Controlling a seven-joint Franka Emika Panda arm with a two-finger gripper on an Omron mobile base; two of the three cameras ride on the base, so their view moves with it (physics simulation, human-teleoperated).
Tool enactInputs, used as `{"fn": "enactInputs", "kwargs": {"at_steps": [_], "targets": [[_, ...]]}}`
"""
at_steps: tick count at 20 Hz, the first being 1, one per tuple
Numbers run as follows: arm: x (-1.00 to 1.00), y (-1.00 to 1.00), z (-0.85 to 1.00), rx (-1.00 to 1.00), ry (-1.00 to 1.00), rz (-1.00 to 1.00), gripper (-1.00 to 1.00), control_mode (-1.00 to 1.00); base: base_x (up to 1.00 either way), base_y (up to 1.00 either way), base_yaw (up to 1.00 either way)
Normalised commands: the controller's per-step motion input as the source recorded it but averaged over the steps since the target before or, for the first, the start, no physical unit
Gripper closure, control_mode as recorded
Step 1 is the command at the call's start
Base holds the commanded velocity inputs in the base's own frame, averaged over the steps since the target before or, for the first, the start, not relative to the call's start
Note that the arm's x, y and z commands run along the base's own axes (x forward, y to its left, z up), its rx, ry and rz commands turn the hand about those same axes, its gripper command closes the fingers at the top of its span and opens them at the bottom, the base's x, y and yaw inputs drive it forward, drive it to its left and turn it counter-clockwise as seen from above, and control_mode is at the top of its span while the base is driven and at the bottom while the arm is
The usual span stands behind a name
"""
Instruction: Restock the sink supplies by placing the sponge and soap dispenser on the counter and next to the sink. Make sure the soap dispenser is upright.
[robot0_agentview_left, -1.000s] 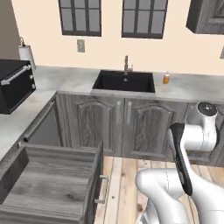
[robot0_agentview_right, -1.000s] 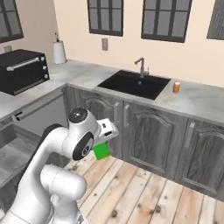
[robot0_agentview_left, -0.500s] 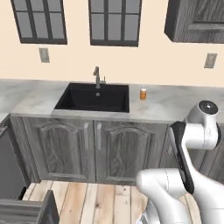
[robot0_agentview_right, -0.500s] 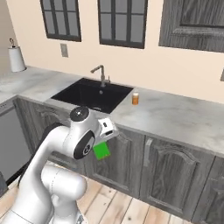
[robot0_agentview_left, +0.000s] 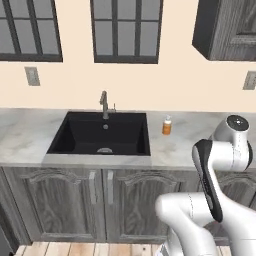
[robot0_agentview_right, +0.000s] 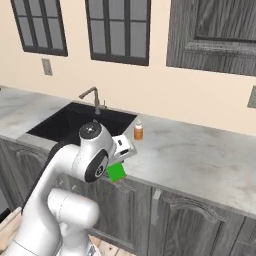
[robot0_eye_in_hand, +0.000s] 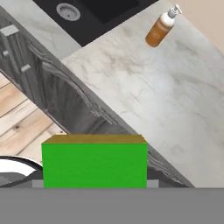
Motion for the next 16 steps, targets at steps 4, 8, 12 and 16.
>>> {"fn": "enactInputs", "kwargs": {"at_steps": [4,8,12,16], "targets": [[0.0,0.0,0.0,0.0,0.0,0.0,1.0,1.0,0.25,0.49,-0.16],[0.0,0.0,0.0,0.0,0.0,0.0,1.0,1.0,0.35,0.45,-0.15],[0.0,0.0,0.0,0.0,0.0,0.0,1.0,1.0,0.6,0.3,-0.13],[0.0,0.0,0.0,0.0,0.0,0.0,1.0,1.0,0.55,0.23,-0.1]]}}
